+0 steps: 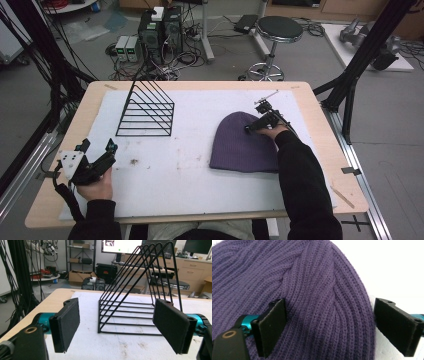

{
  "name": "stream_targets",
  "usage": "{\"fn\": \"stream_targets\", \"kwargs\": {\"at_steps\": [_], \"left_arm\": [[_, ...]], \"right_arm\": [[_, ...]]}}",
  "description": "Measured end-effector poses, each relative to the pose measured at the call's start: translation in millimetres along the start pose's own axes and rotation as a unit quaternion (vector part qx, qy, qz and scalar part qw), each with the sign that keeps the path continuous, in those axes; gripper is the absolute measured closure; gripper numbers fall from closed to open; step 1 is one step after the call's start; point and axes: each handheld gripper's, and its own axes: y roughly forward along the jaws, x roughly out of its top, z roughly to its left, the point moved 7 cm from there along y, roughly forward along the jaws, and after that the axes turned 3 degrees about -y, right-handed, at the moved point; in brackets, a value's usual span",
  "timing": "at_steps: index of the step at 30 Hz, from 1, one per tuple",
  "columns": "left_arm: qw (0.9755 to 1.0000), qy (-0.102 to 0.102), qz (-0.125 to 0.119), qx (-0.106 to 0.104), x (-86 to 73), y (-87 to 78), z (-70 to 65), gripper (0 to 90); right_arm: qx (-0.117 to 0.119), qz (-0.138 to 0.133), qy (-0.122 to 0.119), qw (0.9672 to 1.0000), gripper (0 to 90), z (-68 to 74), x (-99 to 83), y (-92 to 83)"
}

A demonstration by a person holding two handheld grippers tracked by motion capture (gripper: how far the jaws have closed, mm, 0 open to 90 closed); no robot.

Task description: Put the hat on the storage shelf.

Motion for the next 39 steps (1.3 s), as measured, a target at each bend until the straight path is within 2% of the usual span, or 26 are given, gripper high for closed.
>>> {"fn": "stream_targets", "kwargs": {"at_steps": [5, 6, 7, 8, 10, 11, 12, 13, 15, 19, 22, 23, 25, 30, 33, 35, 36, 39], "left_arm": [[1.0, -0.001, 0.001, -0.001, -0.2, 0.0, 0.0, 22.1], [1.0, -0.001, 0.002, 0.0, -0.4, -0.2, 0.4, 22.1], [1.0, -0.001, 0.002, 0.0, -0.4, -0.2, 0.4, 22.1], [1.0, -0.002, 0.002, 0.001, -0.5, -0.1, 0.7, 22.1], [1.0, -0.006, 0.003, 0.003, -0.7, 0.4, 1.7, 22.1], [1.0, -0.006, 0.004, 0.003, -0.8, 0.3, 2.1, 22.1], [1.0, -0.006, 0.004, 0.003, -0.8, 0.3, 2.1, 22.2], [1.0, -0.008, 0.004, 0.004, -0.7, 0.0, 2.5, 22.2], [1.0, -0.008, 0.004, 0.003, -0.7, -0.3, 2.4, 22.3], [1.0, -0.008, 0.005, 0.0, -1.0, -0.2, 1.8, 22.6], [0.9999, -0.01, 0.005, 0.0, -1.1, 0.2, 1.7, 22.6], [0.9999, -0.01, 0.005, -0.001, -1.1, 0.2, 1.8, 22.6], [0.9999, -0.011, 0.004, -0.001, -1.0, 0.1, 2.2, 22.8], [0.9999, -0.015, 0.003, 0.001, -0.6, -0.4, 4.7, 22.9], [0.9998, -0.018, 0.002, 0.002, -0.3, -1.0, 5.6, 22.9], [0.9998, -0.018, 0.001, 0.001, -0.1, -1.3, 5.4, 22.9], [0.9998, -0.017, 0.001, 0.002, -0.2, -1.4, 5.4, 23.1], [0.9999, -0.017, 0.001, 0.001, -0.1, -2.1, 5.2, 23.1]], "right_arm": [[-0.003, 0.0, 0.0, 1.0, 15.1, -0.6, -0.5, -0.8], [-0.005, 0.001, -0.001, 1.0, 19.1, -0.5, -0.7, -1.6], [-0.005, 0.001, -0.001, 1.0, 19.1, -0.5, -0.7, -1.6], [-0.001, 0.001, -0.003, 1.0, 27.9, 1.7, -0.4, -3.6], [0.003, 0.003, -0.009, 0.9999, 38.1, 5.0, -0.1, -5.5], [0.007, 0.001, -0.014, 0.9999, 42.6, 7.0, 0.4, -6.2], [0.007, 0.001, -0.014, 0.9999, 42.6, 7.0, 0.4, -6.2], [0.016, 0.006, -0.004, 0.9999, 51.9, 11.1, 0.3, -7.7], [0.018, 0.008, 0.004, 0.9998, 58.7, 11.3, 0.4, -8.2], [0.038, 0.014, 0.025, 0.9989, 70.0, 13.3, 0.1, -9.7], [0.041, 0.014, 0.021, 0.9988, 72.0, 13.0, 0.3, -9.9], [0.038, 0.012, 0.01, 0.9992, 73.1, 13.1, 0.9, -10.3], [0.036, 0.011, 0.005, 0.9993, 73.6, 14.0, 0.8, -10.5], [0.03, 0.005, 0.001, 0.9995, 73.7, 14.2, 0.5, -11.5], [0.034, -0.015, 0.011, 0.9993, 74.0, 14.0, -1.5, -13.0], [0.032, -0.02, 0.009, 0.9992, 74.1, 13.9, -2.0, -14.5], [0.028, -0.035, 0.005, 0.999, 74.1, 14.2, -1.5, -19.8], [0.025, -0.053, 0.0, 0.9982, 74.1, 15.7, 0.3, -26.6]]}}
